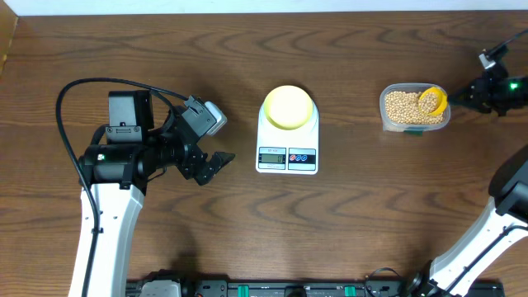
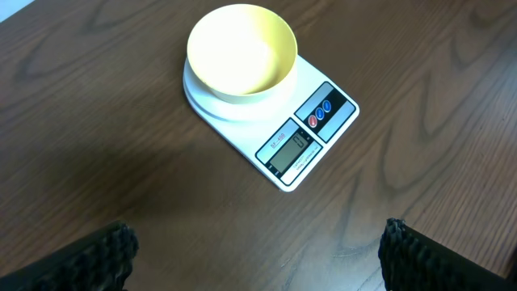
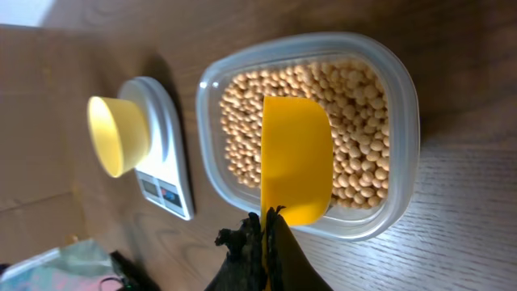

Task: Scoop item into bowl and weigh 50g on scale
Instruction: 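Lift the filled scoop out of the tub with the right gripper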

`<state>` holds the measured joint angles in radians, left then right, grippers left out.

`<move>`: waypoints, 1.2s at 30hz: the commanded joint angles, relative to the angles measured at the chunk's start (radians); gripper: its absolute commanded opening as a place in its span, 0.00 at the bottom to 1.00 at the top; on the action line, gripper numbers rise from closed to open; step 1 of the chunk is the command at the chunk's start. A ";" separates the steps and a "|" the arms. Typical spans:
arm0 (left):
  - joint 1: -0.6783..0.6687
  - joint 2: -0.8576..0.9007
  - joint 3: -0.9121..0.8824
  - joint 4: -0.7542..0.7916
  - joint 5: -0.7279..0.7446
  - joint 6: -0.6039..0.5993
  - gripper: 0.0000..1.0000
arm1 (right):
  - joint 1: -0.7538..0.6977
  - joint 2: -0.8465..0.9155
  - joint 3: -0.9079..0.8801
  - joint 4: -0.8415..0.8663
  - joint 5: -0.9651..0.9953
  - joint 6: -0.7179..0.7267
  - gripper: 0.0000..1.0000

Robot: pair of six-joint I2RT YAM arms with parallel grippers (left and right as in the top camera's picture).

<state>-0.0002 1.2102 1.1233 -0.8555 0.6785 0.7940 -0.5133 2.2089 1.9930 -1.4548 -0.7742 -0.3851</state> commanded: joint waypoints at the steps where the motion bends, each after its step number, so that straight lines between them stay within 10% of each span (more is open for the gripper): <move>1: 0.006 0.000 0.005 0.000 0.009 0.017 0.98 | -0.020 0.002 -0.005 -0.005 -0.120 -0.044 0.01; 36: 0.006 0.000 0.005 0.000 0.009 0.017 0.98 | 0.278 0.002 -0.005 -0.063 -0.494 -0.087 0.01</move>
<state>0.0002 1.2102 1.1233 -0.8555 0.6785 0.7940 -0.2752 2.2089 1.9923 -1.5208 -1.1687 -0.4580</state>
